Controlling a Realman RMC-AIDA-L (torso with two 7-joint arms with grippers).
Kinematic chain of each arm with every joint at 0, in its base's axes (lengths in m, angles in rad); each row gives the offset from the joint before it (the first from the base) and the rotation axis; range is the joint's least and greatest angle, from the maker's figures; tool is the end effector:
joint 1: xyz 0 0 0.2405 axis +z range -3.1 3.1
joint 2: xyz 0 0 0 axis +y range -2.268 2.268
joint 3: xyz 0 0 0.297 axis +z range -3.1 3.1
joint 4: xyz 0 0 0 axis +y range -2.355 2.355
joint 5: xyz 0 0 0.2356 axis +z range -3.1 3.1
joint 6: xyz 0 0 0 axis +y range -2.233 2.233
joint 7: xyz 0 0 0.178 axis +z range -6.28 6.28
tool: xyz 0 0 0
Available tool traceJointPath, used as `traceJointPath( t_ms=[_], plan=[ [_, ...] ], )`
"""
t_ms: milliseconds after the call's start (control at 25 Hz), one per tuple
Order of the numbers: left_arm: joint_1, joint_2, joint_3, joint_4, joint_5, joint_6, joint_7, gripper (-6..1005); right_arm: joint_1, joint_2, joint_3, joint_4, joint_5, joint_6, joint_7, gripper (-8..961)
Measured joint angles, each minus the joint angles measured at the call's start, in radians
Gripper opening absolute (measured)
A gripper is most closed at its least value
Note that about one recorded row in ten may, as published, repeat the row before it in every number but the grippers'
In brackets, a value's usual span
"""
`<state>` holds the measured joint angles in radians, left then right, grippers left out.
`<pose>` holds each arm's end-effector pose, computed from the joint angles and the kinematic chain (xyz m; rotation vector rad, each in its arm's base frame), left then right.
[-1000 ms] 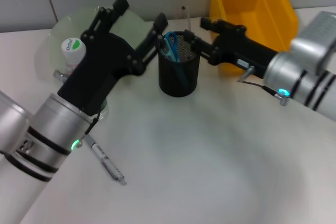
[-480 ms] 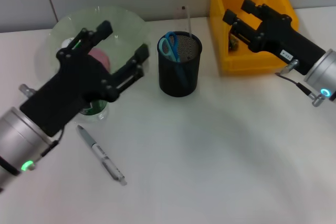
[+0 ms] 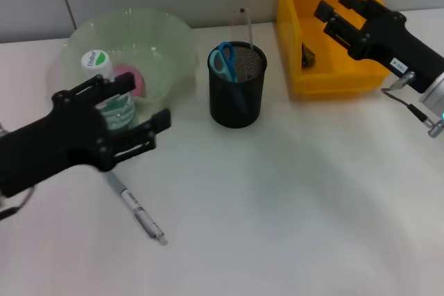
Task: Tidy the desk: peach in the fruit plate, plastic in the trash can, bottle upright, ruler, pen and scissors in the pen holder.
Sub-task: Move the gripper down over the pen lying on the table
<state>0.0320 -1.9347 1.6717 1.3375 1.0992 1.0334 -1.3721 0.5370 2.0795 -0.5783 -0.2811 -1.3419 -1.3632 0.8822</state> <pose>-0.2348 0.3112 -0.0261 -2.4743 -0.3978 -0.8931 0.3075 0.4206 -0.0242 -1.9917 0.5464 1.0899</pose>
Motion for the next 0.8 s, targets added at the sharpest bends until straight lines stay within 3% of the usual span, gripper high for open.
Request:
traceJointPath(
  t_ms=[280, 320, 360, 520, 560, 800],
  plan=[
    [-0.014, -0.105, -0.367, 0.073, 0.350, 0.373, -0.070, 799, -0.018, 0.000, 0.019, -0.003, 0.000, -0.001, 0.006, 606],
    [-0.014, -0.105, -0.367, 0.073, 0.350, 0.373, -0.070, 799, -0.020, 0.001, 0.019, -0.003, 0.000, -0.001, 0.006, 606],
    [-0.053, -0.123, -0.437, 0.107, 0.486, 0.437, -0.081, 799, -0.022, 0.001, 0.019, -0.002, 0.000, -0.001, 0.006, 606],
    [-0.097, -0.118, -0.457, 0.125, 0.599, 0.447, -0.097, 799, -0.036, 0.001, 0.019, -0.002, 0.000, -0.002, 0.012, 605],
    [-0.135, -0.095, -0.454, 0.128, 0.676, 0.431, -0.107, 799, -0.040, 0.002, 0.019, -0.001, 0.000, -0.002, 0.013, 605],
    [-0.197, -0.059, -0.425, 0.150, 0.814, 0.424, -0.107, 799, -0.058, 0.002, 0.018, 0.005, 0.000, -0.004, 0.019, 604]
  ],
)
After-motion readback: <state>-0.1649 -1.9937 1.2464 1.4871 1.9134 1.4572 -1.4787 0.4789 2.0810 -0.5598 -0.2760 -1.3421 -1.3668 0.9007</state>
